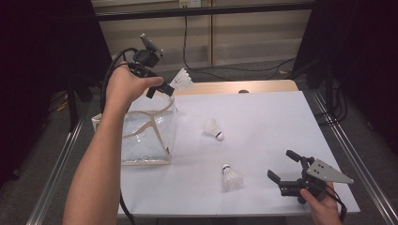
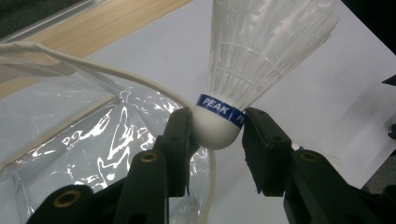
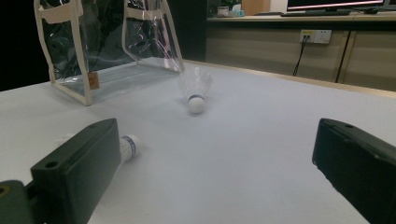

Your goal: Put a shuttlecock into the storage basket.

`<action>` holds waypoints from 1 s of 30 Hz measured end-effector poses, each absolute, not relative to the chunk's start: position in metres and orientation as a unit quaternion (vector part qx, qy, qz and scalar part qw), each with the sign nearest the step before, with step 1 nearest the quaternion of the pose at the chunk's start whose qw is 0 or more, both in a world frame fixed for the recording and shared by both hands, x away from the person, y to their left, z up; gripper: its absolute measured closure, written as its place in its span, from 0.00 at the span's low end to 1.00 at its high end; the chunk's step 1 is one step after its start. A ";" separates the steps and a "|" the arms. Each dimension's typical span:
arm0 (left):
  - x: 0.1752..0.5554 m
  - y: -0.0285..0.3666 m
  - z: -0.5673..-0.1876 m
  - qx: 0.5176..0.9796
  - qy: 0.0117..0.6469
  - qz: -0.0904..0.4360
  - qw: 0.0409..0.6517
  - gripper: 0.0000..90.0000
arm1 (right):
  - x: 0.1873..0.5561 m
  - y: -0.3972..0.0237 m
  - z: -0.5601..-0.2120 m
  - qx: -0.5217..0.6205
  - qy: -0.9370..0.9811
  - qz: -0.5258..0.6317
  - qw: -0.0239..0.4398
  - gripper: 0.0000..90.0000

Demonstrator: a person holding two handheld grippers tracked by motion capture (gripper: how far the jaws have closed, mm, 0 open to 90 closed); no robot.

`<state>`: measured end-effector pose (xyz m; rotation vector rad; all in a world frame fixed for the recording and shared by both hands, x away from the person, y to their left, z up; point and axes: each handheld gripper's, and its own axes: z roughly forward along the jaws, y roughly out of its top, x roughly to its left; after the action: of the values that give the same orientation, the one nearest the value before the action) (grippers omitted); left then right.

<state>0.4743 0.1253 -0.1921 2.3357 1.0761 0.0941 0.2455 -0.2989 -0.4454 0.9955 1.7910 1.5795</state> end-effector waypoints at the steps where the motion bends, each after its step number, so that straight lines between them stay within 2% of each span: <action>1: 0.474 0.126 -0.192 0.871 0.402 0.034 0.280 0.70 | 0.246 -0.299 -0.445 0.369 0.666 0.588 0.274 0.01; 30: 0.478 0.136 -0.192 0.868 0.411 0.039 0.276 0.70 | 0.246 -0.300 -0.446 0.375 0.662 0.589 0.273 0.01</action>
<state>0.4778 0.1365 -0.1921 2.3329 1.1041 0.1049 0.2464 -0.2998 -0.4458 1.0084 1.7826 1.5840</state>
